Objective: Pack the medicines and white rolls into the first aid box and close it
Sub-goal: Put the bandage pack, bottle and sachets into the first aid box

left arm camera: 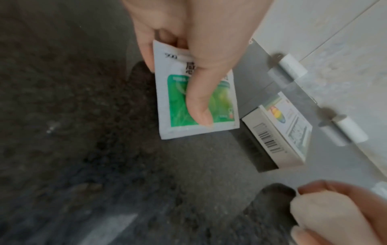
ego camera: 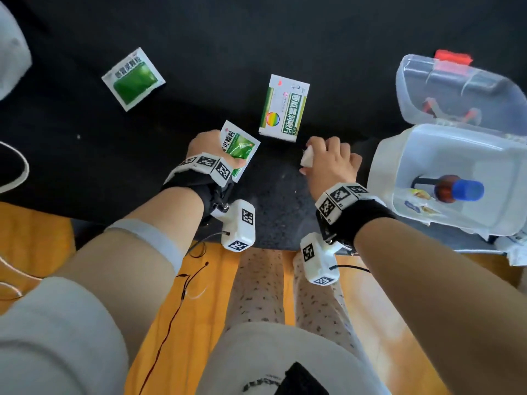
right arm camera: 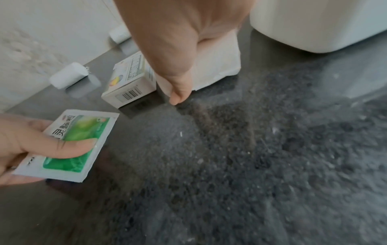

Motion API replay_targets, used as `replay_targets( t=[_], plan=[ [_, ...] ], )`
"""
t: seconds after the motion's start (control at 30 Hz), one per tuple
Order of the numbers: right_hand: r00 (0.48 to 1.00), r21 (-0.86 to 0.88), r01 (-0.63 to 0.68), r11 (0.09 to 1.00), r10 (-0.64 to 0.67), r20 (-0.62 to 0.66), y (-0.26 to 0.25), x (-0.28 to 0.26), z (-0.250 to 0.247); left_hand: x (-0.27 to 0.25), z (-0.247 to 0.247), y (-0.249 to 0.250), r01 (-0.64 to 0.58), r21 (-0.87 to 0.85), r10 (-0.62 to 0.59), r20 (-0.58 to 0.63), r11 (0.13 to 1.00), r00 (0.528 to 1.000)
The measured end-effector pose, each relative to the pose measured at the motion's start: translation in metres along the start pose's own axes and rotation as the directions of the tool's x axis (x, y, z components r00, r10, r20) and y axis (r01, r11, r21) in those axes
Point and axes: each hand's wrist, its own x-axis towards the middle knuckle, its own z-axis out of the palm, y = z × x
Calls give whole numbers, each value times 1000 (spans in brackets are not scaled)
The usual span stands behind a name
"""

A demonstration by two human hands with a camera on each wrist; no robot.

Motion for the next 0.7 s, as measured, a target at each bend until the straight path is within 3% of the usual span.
replay_targets(
  t=[0.17, 0.33, 0.43, 0.5, 0.6, 0.7],
  plan=[
    [976, 135, 60, 989, -30, -214, -23, 2, -27, -5, -36, -15, -34, -126, 19, -126, 991, 992],
    [992, 148, 97, 984, -84, -92, -62, 29, -45, 26, -95, -47, -47, -179, -11, -313, 983, 950],
    [997, 108, 71, 992, -73, 15, -73, 39, -37, 45, -101, -62, 19, -109, -40, -185, 994, 982],
    [994, 44, 99, 994, -101, 49, -73, 38, -31, 45, -95, -64, 63, 29, -60, -119, 998, 991],
    [987, -10, 148, 989, -148, 60, -70, 36, -28, 34, -81, -52, -29, 282, 65, -119, 959, 991],
    [985, -32, 150, 988, -146, 94, -65, 34, -33, 14, -69, -30, -100, 323, 111, -15, 941, 994]
  ],
)
